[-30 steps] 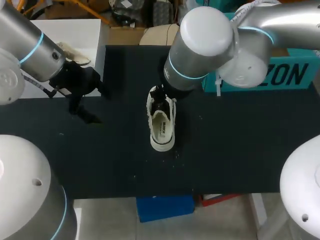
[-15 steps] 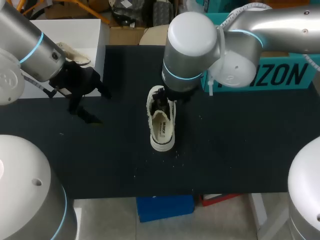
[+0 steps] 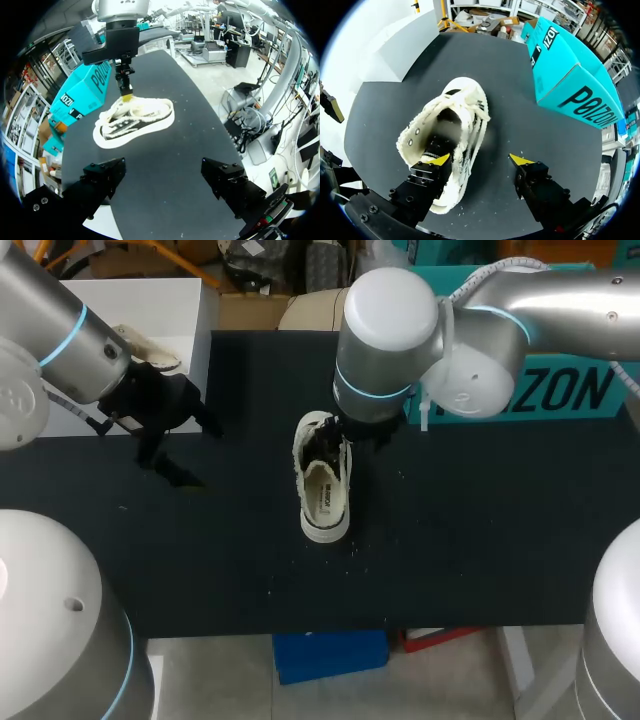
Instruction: Take the shoe out of the shoebox, open the shoe tongue, remove and reinsert the insole, then place the shoe into the shoebox
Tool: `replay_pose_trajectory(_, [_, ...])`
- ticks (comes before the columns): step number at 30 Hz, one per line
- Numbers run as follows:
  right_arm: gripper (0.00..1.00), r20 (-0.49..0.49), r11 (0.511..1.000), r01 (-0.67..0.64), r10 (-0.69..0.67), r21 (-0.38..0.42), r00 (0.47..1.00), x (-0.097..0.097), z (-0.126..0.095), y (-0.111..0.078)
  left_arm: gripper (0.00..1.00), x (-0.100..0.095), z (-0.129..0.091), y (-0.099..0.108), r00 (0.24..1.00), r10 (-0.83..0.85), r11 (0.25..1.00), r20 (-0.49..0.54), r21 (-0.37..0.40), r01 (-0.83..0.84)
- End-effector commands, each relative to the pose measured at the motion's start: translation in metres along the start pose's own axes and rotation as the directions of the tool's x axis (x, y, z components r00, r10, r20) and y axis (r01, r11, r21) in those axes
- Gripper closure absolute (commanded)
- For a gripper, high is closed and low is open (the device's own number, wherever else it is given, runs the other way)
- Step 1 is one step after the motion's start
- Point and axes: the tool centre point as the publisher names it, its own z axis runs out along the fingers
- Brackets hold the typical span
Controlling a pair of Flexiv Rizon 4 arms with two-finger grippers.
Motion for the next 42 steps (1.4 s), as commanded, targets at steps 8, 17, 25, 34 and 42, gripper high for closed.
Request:
replay_pose_trajectory(8, [0.35,0.018,0.999,0.033,-0.034,0.031,0.999,0.002,0.028,0.005,0.00,0.001,0.002,0.000,1.000,0.001,1.000,0.004,-0.002,-0.001])
replay_pose_trajectory(17, [0.31,0.033,0.997,0.021,-0.023,0.079,0.999,0.003,0.043,-0.003,0.00,0.001,0.002,0.000,1.000,0.001,1.000,0.004,-0.002,-0.001])
replay_pose_trajectory(25, [0.77,0.010,0.993,-0.011,0.010,0.118,1.000,0.009,0.058,-0.013,0.00,0.001,0.002,0.000,1.000,0.001,1.000,0.004,-0.002,-0.001])
replay_pose_trajectory(34, [1.00,-0.083,0.995,-0.007,0.016,0.102,0.996,0.014,0.030,-0.004,0.00,0.001,0.002,0.000,1.000,0.001,1.000,0.004,-0.002,-0.001])
replay_pose_trajectory(42, [1.00,-0.170,0.993,0.076,-0.060,0.091,0.984,0.005,-0.023,0.008,0.00,0.001,0.002,0.000,1.000,0.001,1.000,0.004,-0.002,-0.001])
